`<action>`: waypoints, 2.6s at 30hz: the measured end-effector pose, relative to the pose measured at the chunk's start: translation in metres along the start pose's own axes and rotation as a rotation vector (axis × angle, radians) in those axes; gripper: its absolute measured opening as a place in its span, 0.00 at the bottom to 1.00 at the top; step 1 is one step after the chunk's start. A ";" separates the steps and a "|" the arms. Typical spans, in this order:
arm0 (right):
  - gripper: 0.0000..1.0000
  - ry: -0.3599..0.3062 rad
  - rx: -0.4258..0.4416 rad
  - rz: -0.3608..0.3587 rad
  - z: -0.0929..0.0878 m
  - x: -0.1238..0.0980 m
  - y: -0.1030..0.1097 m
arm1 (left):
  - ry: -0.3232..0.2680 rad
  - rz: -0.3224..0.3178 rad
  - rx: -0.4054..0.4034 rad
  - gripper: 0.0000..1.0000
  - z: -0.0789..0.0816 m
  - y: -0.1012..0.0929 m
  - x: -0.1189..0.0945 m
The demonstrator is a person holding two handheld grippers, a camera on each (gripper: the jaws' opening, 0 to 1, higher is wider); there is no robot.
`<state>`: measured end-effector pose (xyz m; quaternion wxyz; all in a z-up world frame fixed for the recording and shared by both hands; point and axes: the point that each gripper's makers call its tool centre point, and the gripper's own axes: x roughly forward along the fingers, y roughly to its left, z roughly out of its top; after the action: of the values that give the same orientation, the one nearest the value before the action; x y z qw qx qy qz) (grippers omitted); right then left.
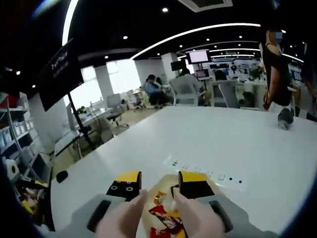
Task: Place the target food into the container with the food tongs after gripping and lifting it, then release it inside without dropping or visibly crushing the food.
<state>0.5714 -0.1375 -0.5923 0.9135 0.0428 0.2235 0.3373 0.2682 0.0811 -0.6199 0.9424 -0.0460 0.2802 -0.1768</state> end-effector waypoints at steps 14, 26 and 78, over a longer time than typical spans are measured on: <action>0.30 -0.027 -0.033 0.063 -0.004 -0.004 0.020 | 0.009 0.009 0.011 0.87 0.003 -0.001 0.002; 0.31 -0.025 -0.168 0.142 -0.028 -0.034 0.062 | 0.022 -0.028 0.045 0.87 0.010 -0.008 0.012; 0.22 0.075 -0.369 0.449 -0.134 -0.087 0.149 | 0.071 -0.058 0.033 0.87 -0.014 -0.031 0.015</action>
<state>0.3655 -0.0879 -0.6455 0.7995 -0.0882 0.1768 0.5673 0.2634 0.0472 -0.6334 0.9269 -0.0324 0.3090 -0.2104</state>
